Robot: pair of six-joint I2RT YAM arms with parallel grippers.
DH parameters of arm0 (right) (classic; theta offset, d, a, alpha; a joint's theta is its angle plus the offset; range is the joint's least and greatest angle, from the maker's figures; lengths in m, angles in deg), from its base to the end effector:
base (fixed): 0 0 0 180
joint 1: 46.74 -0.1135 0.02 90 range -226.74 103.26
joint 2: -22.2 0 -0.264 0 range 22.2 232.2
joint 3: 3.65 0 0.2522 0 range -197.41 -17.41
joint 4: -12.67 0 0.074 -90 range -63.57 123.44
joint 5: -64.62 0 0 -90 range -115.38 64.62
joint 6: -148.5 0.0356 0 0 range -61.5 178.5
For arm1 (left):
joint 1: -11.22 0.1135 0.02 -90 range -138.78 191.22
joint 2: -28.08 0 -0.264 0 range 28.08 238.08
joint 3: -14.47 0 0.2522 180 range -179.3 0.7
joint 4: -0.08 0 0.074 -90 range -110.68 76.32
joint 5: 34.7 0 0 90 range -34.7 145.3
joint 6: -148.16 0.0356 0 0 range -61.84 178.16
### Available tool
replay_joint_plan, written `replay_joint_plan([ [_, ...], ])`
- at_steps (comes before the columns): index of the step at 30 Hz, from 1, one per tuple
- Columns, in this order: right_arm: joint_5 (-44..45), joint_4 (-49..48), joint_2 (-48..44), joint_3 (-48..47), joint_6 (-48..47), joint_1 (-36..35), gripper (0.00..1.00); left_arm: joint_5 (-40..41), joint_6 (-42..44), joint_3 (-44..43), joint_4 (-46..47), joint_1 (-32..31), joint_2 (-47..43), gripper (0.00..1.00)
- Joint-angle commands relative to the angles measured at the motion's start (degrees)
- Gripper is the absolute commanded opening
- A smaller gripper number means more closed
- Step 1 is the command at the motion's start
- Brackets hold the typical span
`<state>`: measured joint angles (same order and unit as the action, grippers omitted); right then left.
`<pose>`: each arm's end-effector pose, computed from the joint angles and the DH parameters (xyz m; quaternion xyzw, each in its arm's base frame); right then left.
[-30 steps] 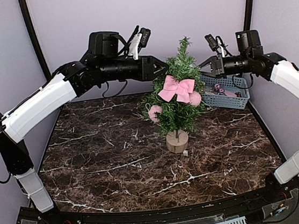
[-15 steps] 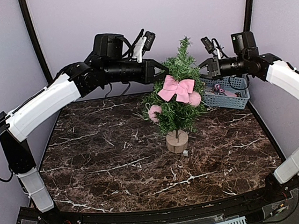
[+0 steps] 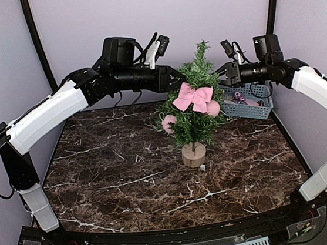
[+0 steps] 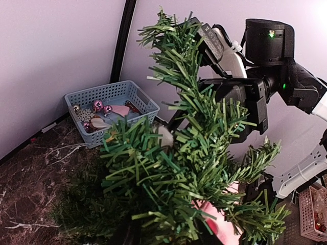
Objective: Decorate the small christmas tree
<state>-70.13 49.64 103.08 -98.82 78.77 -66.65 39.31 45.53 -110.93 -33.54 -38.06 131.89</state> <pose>0.2868 0.1305 0.3981 -0.2086 0.7703 0.4736 0.3725 0.2688 -0.3273 0.4401 0.3251 0.7032 -0.4132 0.4787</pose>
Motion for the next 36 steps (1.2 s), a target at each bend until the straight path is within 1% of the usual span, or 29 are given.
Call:
replay_joint_plan([
  [1, 3.5, -2.0, -3.4, 0.9, 0.5, 0.1, 0.31, 1.8, 0.8, -0.2, 0.1, 0.3, -2.8, 0.37],
  [6, 4.6, -3.3, -5.8, 1.9, 1.7, 1.1, 0.41, 2.8, 0.8, 3.2, 2.5, 0.3, -5.6, 0.53],
  [10, 5.1, -3.9, -6.9, 2.4, 2.4, 1.6, 0.47, 3.7, 0.8, 4.9, 3.4, 0.5, -7.0, 0.61],
  [14, 7.1, -4.3, -7.9, 3.0, 3.3, 2.0, 0.50, 4.0, 0.7, 5.8, 3.5, 0.4, -7.8, 0.67],
  [16, 9.7, -4.7, -9.0, 3.4, 4.0, 2.0, 0.51, 4.7, 0.7, 6.2, 3.5, 0.5, -8.4, 0.71],
  [21, 16.5, -3.9, -12.9, 3.8, 4.0, 2.0, 0.61, 6.8, 0.9, 8.9, 4.8, 0.5, -11.9, 0.77],
  [27, 27.5, 0.4, -16.4, 3.0, 4.2, 2.1, 0.68, 7.2, 0.9, 9.6, 3.5, 0.9, -14.6, 0.81],
  [32, 34.3, 0.2, -20.1, 4.6, 3.4, 2.1, 0.82, 7.4, 2.4, 10.1, 0.5, 1.7, -16.1, 0.87],
  [34, 36.9, 0.3, -21.0, 5.7, 3.1, 2.1, 0.90, 7.5, 2.9, 11.8, -0.8, 3.3, -16.8, 0.89],
  [35, 38.4, 0.3, -21.2, 6.5, 3.0, 2.1, 0.93, 7.2, 3.0, 14.0, -1.0, 5.1, -17.2, 0.90],
  [36, 39.9, 0.1, -21.5, 7.4, 2.9, 2.1, 0.95, 6.6, 3.0, 15.3, -1.1, 6.2, -18.2, 0.91],
])
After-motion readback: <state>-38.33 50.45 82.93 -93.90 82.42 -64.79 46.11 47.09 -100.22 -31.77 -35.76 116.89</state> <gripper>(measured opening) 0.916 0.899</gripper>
